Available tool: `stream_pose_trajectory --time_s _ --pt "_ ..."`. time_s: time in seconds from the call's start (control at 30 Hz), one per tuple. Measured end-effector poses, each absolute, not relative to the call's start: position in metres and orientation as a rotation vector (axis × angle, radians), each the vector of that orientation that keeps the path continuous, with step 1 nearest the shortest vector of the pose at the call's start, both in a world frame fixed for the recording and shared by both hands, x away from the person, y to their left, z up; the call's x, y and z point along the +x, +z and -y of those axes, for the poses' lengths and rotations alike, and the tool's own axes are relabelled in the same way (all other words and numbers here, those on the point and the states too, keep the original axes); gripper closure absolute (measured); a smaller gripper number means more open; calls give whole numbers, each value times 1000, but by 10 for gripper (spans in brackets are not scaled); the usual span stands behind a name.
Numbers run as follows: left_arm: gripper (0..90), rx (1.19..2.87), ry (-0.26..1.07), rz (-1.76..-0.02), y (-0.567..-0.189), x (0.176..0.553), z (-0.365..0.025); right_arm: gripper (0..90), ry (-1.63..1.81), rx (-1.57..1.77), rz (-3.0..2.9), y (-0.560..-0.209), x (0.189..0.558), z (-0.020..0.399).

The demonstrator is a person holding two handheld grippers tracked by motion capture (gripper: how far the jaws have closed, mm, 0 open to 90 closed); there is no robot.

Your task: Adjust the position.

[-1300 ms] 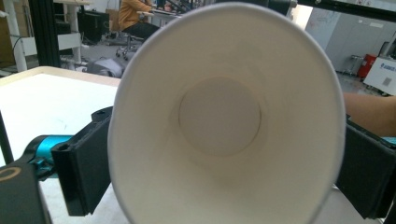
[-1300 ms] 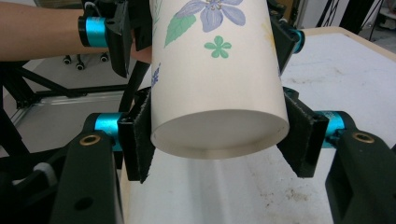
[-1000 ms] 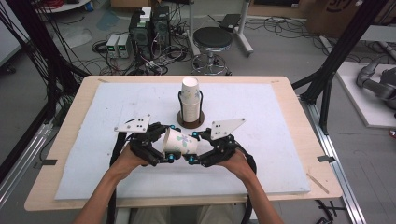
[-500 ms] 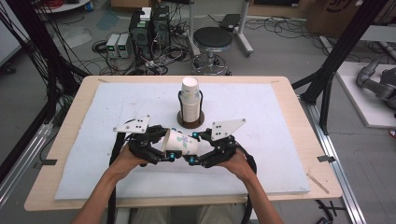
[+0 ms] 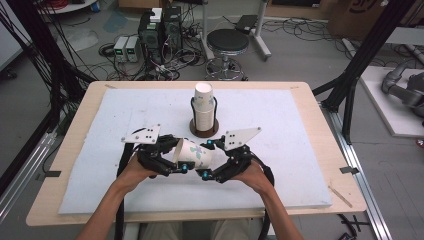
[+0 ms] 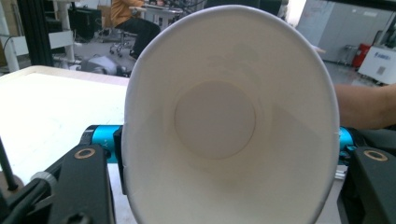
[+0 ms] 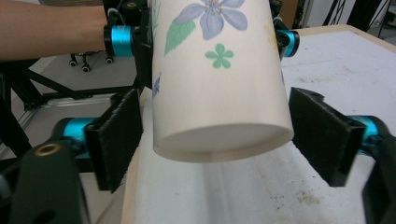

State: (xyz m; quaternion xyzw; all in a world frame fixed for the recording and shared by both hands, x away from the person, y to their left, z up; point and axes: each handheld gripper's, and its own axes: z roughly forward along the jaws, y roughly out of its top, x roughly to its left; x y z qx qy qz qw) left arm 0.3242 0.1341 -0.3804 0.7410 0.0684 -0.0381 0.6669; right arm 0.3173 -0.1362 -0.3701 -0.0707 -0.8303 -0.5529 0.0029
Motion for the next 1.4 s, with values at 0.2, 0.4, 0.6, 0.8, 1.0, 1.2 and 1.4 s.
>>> stream_pose_trajectory --time_s 0.2,0.4,0.6,0.8,1.0,1.2,1.4 --pt "332 1674 -80 -161 -380 324 -135 156 -1723 -229 2619 -369 317 134" --pt "330 1686 -68 -166 -379 323 -136 155 -1716 -248 2628 -369 318 135" --pt "329 1715 -42 -173 -377 322 -138 155 -1706 -277 2646 -370 318 140" --pt "330 1752 -13 -193 -372 323 -144 155 -1697 -322 2676 -373 318 148" --pt "330 1798 13 -210 -367 323 -148 155 -1683 -369 2691 -377 317 156" --pt "330 1847 37 -242 -361 324 -152 155 -1680 -469 2711 -382 318 164" --pt "330 1886 48 -265 -357 326 -155 155 -1701 -584 2721 -386 321 178"
